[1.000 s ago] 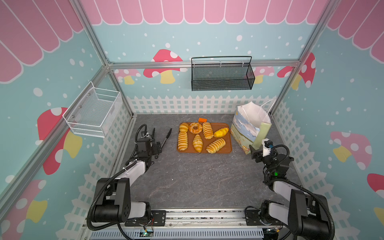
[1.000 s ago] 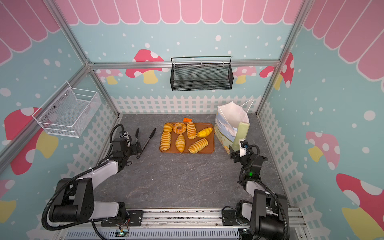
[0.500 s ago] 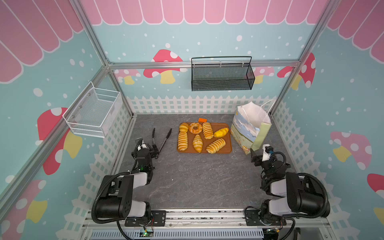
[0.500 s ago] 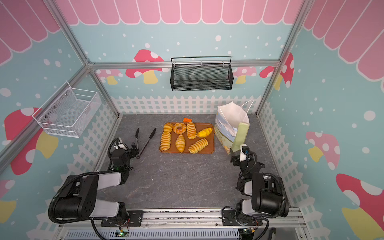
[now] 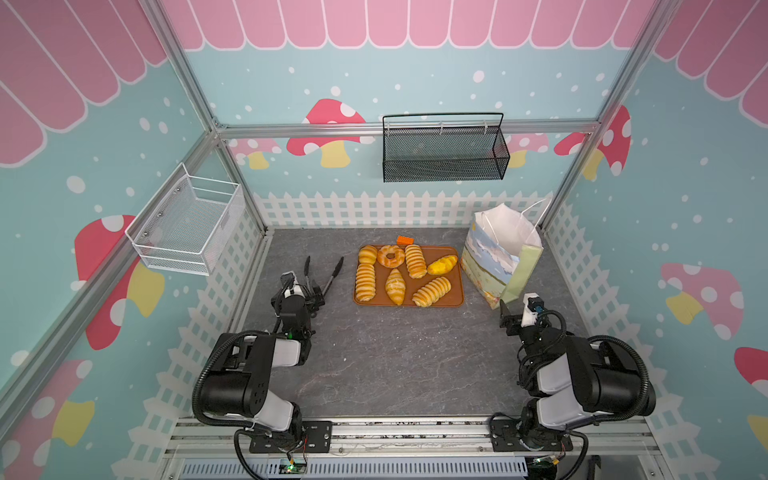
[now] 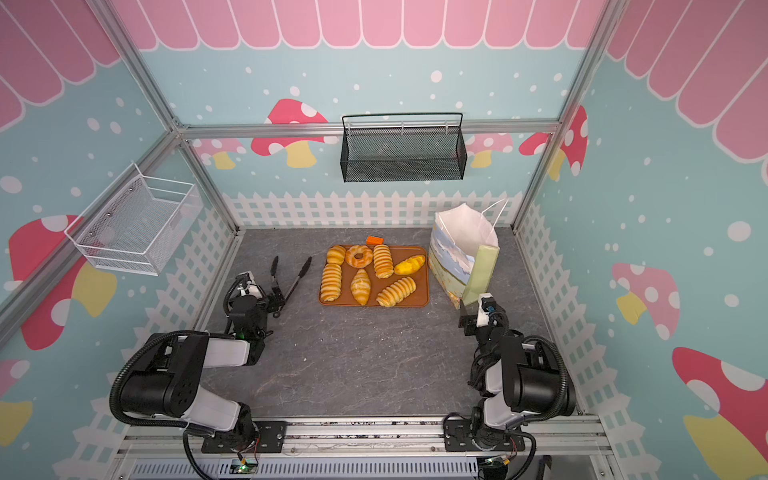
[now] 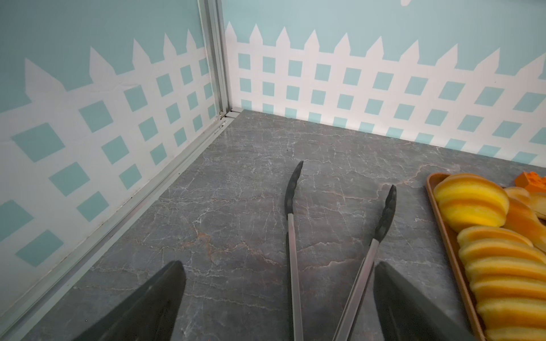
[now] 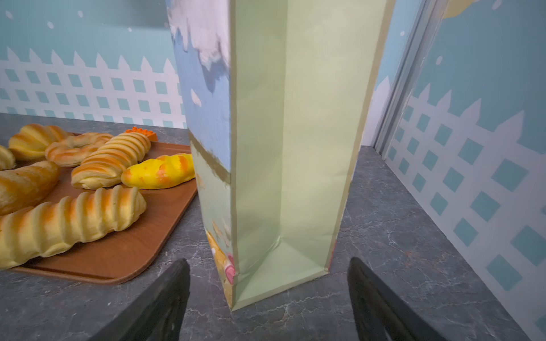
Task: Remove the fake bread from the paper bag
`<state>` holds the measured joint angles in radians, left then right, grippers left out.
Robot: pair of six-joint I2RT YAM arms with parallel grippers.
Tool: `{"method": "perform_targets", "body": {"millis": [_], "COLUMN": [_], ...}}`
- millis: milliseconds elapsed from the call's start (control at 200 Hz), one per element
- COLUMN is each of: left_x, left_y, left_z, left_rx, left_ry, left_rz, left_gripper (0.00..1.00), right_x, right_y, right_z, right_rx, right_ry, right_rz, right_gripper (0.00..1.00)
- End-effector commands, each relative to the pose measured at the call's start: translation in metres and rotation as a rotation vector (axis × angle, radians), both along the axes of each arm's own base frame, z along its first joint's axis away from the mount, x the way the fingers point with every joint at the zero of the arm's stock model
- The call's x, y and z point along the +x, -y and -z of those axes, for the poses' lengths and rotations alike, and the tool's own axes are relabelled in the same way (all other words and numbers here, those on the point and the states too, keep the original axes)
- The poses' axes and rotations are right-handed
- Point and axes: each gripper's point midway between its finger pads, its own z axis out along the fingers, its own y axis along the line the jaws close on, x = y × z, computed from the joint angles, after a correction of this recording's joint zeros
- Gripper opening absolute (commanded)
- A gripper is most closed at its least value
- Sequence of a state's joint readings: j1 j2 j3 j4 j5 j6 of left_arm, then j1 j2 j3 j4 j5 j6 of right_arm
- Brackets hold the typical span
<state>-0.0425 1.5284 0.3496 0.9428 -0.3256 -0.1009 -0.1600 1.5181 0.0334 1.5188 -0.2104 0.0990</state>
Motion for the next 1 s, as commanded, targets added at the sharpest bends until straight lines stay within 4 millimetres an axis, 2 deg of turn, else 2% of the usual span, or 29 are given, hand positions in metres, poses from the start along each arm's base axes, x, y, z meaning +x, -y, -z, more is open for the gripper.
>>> {"method": "perform_targets", "body": {"millis": [0, 115, 135, 240, 995], "left_x": [0.003, 0.003, 0.002, 0.002, 0.003], "left_y": [-0.002, -0.002, -0.002, -0.002, -0.001], "left_z": [-0.001, -0.002, -0.002, -0.002, -0.002], "left_rx": [0.017, 0.016, 0.017, 0.016, 0.015], "left_ry": [0.000, 0.001, -0.001, -0.002, -0.003], "left_rz": [-0.018, -0.019, -0.019, -0.019, -0.016], "left_gripper": [1.00, 1.00, 1.00, 1.00, 1.00], "right_x": [0.006, 0.010, 0.018, 0.025, 0.033], "right_y": [0.007, 0.006, 0.007, 0.003, 0.001], "right_z": [-0.017, -0.008, -0.017, -0.013, -0.009], "right_rx": [-0.019, -0.025, -0.030, -0.039, -0.054], "right_ry": [0.067, 0.015, 0.041, 0.011, -0.021], "right_rz": [0.048, 0.060, 0.060, 0.043, 0.045], "right_gripper": [0.98, 0.98, 0.98, 0.98, 0.98]}}
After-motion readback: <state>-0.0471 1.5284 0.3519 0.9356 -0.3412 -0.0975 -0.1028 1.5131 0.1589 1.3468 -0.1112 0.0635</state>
